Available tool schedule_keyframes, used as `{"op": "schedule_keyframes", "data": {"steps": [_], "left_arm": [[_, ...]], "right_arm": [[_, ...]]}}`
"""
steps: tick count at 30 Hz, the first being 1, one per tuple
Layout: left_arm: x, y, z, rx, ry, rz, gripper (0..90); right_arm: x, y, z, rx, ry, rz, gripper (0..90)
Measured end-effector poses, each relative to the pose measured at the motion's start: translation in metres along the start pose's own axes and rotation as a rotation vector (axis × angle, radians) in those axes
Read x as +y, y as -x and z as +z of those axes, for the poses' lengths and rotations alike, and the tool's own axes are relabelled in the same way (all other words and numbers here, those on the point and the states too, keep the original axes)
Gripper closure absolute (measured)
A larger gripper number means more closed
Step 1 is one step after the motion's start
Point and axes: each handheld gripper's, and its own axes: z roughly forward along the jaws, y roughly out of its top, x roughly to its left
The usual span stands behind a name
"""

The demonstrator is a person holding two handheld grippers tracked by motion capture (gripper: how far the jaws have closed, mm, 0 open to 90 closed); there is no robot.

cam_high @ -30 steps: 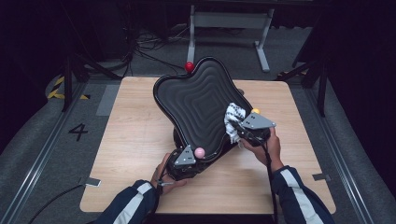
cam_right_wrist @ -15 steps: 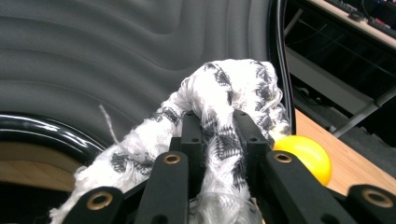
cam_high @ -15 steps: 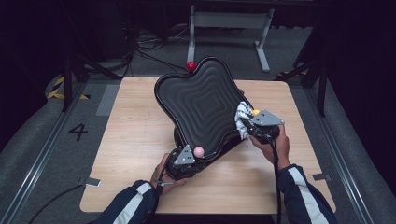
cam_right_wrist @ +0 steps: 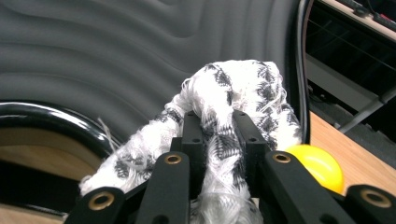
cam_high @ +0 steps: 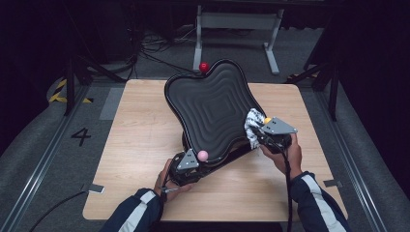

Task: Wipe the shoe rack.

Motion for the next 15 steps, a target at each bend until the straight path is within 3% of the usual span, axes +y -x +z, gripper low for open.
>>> {"op": "schedule_keyframes", "data": {"steps": [10,15], "left_arm": [[0.0,0.0,0.0,0.003,-0.005,0.008,73.7],[0.0,-0.001,0.001,-0.005,-0.005,0.008,73.7]], "right_arm": [[0.012,-0.027,0.003,0.018,0.023,-0.122,78.1],[0.018,-0.034,0.004,0.061,0.05,-0.119,78.1]]}}
